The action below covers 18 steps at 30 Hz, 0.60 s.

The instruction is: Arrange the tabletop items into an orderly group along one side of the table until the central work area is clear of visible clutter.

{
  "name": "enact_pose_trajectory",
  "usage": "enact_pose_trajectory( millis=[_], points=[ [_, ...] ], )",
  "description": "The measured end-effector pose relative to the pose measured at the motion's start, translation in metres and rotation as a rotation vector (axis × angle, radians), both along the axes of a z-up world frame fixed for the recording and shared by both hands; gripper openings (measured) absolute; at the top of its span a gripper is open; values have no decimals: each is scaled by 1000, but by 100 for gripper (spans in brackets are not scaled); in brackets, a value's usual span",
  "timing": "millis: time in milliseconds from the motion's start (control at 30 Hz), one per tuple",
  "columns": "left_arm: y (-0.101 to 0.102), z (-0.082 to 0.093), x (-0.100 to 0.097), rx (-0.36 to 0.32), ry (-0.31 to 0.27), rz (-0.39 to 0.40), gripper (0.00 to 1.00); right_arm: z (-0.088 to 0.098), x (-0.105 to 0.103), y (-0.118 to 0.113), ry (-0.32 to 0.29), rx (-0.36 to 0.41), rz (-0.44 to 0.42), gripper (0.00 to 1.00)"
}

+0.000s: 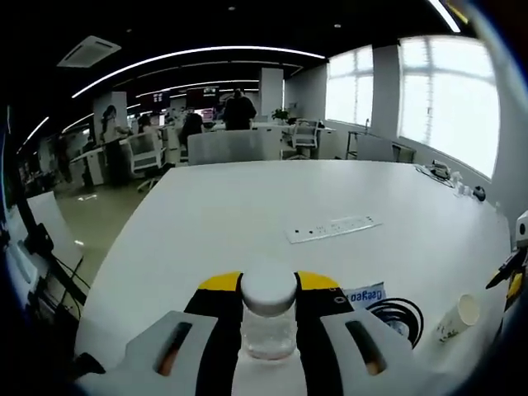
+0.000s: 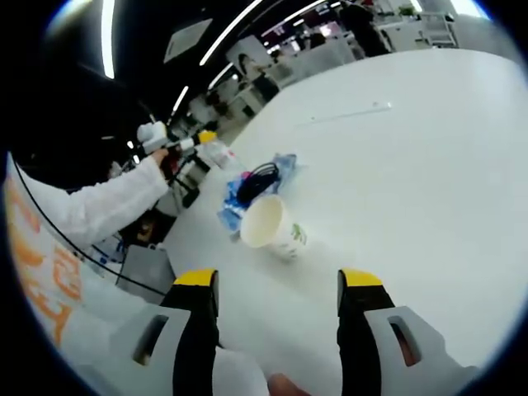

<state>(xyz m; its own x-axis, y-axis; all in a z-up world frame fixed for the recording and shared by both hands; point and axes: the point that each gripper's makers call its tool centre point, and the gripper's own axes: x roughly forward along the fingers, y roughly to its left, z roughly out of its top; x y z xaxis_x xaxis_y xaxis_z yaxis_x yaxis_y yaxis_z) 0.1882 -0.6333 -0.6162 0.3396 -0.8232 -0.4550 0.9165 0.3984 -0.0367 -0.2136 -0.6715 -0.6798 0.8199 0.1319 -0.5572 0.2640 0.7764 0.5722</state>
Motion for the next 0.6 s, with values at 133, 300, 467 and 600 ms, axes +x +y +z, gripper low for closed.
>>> enact_pose_trajectory(
  millis=[133, 300, 467, 600],
  points=[
    [-2, 0, -2, 13, -22, -18, 22, -1, 1, 0, -4, 4, 2, 55],
    [1, -1, 4, -2, -7, 29, 22, -2, 3, 4, -7, 10, 17, 55],
    [-1, -3, 3, -8, -34, 14, 22, 0, 5, 7, -14, 9, 30, 55],
    [0, -4, 6, -13, -42, 10, 22, 1, 5, 6, -17, 7, 27, 55]
  ],
)
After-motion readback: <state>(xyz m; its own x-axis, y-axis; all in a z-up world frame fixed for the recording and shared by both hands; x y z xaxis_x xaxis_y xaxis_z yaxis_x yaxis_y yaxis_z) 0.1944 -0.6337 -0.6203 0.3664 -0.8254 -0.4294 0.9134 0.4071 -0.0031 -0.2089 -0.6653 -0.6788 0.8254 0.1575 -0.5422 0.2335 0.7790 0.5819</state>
